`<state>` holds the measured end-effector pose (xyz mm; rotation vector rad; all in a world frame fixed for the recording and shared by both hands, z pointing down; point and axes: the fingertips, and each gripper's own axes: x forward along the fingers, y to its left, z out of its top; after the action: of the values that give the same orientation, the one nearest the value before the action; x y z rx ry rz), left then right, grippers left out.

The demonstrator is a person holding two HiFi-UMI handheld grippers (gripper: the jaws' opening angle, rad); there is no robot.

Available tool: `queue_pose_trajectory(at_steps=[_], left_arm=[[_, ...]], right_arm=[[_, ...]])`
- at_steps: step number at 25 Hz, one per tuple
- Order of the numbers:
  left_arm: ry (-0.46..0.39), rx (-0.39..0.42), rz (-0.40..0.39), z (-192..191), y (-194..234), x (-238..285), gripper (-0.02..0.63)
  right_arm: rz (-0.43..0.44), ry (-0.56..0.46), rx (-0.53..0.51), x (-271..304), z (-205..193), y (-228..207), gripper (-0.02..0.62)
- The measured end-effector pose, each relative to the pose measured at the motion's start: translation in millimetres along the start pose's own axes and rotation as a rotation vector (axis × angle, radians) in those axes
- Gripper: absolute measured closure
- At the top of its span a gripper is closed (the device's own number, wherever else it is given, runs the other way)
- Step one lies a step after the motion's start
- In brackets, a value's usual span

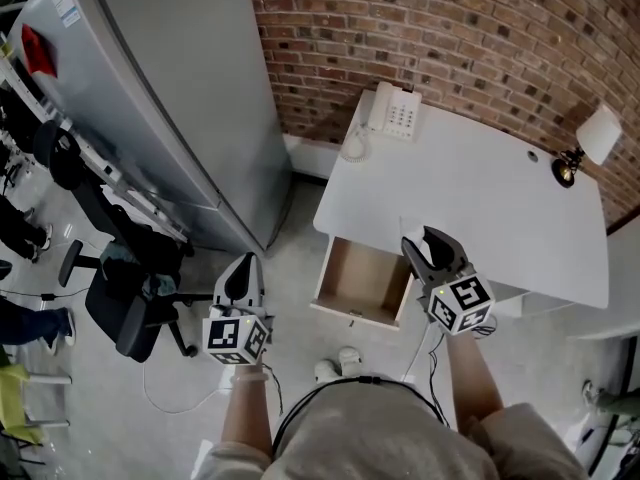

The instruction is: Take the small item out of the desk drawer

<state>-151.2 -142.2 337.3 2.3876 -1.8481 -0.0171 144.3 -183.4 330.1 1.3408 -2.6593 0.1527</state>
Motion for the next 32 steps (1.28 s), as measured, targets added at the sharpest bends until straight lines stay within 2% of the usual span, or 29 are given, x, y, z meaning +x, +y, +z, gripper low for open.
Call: queue_pose_trajectory(at_steps=[11,32], left_arm=[[-0.030,0.002,0.027,12,12,-3,0.601],[-0.047,0.003,0.050,19,19,-3,0.601]], right_arm=[[-0.027,-0.064,0.034,1,18,-5,0.439],[-0.050,-0.126,0.040,-4,34,-14,0.439]])
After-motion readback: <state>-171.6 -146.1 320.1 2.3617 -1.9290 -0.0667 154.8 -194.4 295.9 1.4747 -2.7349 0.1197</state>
